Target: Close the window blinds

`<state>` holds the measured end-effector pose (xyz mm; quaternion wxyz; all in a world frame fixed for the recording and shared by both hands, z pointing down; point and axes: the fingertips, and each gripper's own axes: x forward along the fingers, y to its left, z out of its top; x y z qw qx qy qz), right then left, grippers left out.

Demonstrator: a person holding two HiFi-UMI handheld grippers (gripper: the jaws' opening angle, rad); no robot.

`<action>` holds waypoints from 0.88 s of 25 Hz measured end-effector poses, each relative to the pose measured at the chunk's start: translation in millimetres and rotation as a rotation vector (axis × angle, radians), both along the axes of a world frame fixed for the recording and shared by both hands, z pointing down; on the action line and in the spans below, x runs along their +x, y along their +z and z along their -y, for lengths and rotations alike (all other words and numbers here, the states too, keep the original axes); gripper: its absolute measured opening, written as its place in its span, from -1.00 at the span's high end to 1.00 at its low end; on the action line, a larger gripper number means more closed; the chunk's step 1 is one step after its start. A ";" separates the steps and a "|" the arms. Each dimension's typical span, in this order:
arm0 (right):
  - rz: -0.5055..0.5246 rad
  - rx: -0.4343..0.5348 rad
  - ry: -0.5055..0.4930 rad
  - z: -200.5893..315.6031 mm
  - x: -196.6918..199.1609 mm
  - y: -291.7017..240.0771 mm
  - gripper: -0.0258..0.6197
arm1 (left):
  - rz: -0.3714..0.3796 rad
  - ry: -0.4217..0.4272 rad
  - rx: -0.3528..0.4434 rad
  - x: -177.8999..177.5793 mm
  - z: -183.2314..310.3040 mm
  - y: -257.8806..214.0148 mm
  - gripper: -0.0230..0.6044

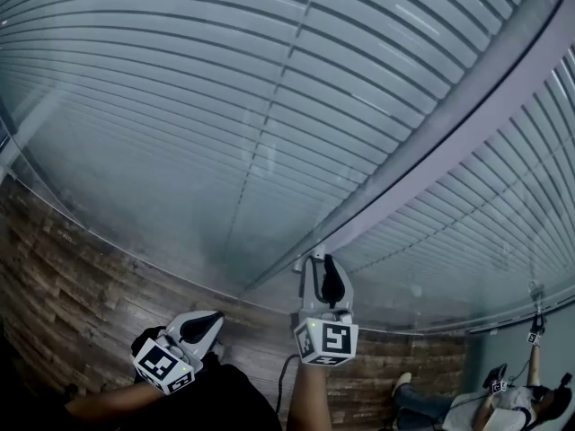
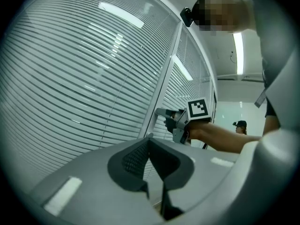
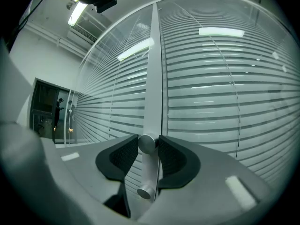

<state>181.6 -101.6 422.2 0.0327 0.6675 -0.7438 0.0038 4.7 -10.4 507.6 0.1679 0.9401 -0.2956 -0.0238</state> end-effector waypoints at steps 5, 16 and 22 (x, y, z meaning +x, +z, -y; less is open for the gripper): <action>-0.002 0.009 -0.004 -1.0 -5.8 -5.6 0.49 | 0.025 0.031 0.055 12.6 -9.0 -9.4 0.93; 0.013 0.024 0.016 -0.3 0.1 -3.3 0.50 | 0.027 -0.024 0.042 -9.1 -1.5 -4.8 0.93; -0.038 0.012 0.025 1.6 0.3 -0.1 0.49 | 0.037 -0.006 0.079 -10.9 -2.0 -5.5 0.93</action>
